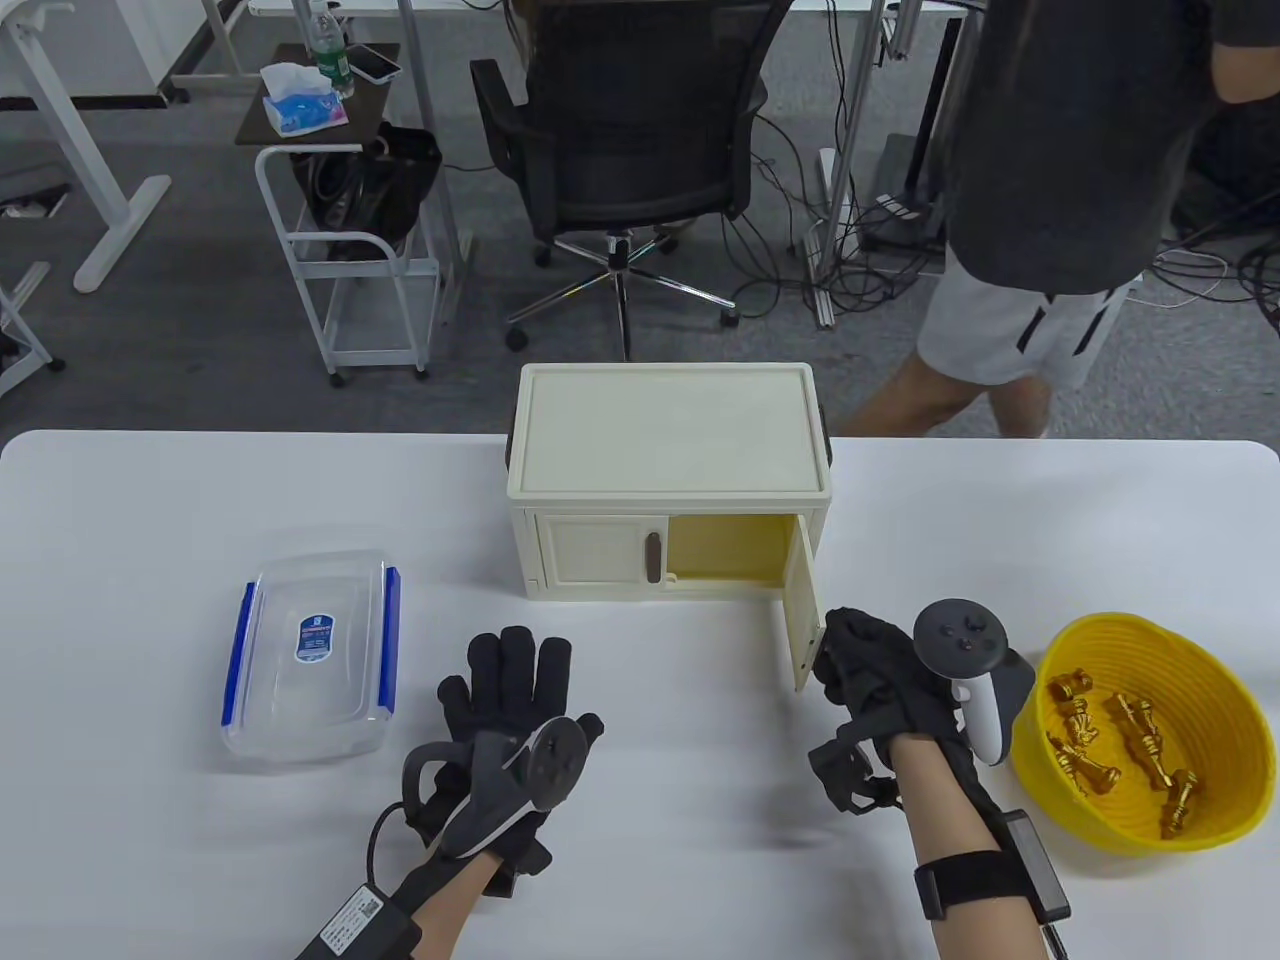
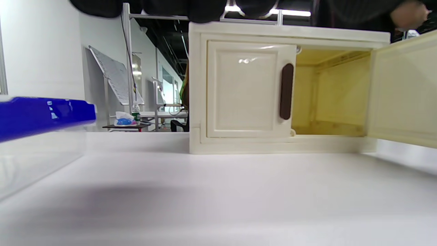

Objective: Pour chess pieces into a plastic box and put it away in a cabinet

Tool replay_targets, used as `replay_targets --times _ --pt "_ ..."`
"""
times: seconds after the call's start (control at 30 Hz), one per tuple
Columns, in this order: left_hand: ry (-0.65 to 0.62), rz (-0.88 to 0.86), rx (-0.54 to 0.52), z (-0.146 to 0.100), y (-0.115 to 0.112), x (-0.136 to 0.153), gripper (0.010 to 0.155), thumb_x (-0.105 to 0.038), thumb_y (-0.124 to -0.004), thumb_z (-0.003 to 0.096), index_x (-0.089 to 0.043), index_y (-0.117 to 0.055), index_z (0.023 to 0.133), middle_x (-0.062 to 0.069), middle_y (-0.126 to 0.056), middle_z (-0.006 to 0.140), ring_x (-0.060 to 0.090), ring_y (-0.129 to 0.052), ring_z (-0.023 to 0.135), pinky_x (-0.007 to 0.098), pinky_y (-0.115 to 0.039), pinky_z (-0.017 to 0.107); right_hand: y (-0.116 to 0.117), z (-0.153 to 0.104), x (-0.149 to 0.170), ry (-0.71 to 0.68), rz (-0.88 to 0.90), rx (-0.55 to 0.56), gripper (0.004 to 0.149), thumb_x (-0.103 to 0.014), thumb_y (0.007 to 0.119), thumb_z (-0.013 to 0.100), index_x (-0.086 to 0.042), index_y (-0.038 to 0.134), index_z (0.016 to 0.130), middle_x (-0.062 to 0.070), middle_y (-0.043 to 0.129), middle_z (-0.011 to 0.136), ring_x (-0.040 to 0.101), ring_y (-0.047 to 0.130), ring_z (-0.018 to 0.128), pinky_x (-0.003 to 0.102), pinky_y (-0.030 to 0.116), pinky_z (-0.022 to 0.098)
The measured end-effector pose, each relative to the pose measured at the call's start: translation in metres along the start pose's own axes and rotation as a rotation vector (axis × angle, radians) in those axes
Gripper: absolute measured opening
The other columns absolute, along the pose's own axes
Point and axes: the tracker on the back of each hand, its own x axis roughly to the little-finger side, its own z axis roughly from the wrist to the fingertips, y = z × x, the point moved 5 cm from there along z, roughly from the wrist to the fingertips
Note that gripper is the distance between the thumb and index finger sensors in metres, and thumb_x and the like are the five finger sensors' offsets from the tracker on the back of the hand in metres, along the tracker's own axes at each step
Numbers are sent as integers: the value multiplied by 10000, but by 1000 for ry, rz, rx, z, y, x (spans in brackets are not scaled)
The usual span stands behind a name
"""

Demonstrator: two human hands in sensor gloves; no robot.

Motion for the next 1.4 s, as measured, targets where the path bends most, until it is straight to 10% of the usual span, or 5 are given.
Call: replay_targets --times 0.37,0.6,0.8,1.4 --pt "22 -196 45 15 1 -12 784 -624 -528 555 -196 -270 1160 206 -285 1249 507 -328 1122 753 -420 739 -3 -49 -24 -146 -242 135 623 -406 658 629 24 572 1072 312 765 934 506 832 739 563 776 540" --pt "208 -254 -122 77 33 -42 663 -591 -657 540 -124 -698 1008 140 -892 946 328 -954 773 469 -828 563 -6 -89 -40 -254 -272 249 675 -445 651 632 31 521 1092 329 713 978 535 783 796 586 753 569" --pt "381 -187 -143 120 24 -52 612 -612 -704 523 -124 -851 863 92 -1040 717 253 -1059 536 387 -891 403 -3 -90 -36 -257 -236 216 668 -443 653 630 33 538 1086 331 731 963 533 799 780 583 760 562" --pt "509 -253 -89 161 12 -44 621 -604 -686 536 -65 -872 782 102 -1063 630 250 -1066 501 405 -891 398 2 -76 -23 -227 -246 201 659 -444 652 628 23 550 1083 324 738 961 527 806 777 580 761 563"
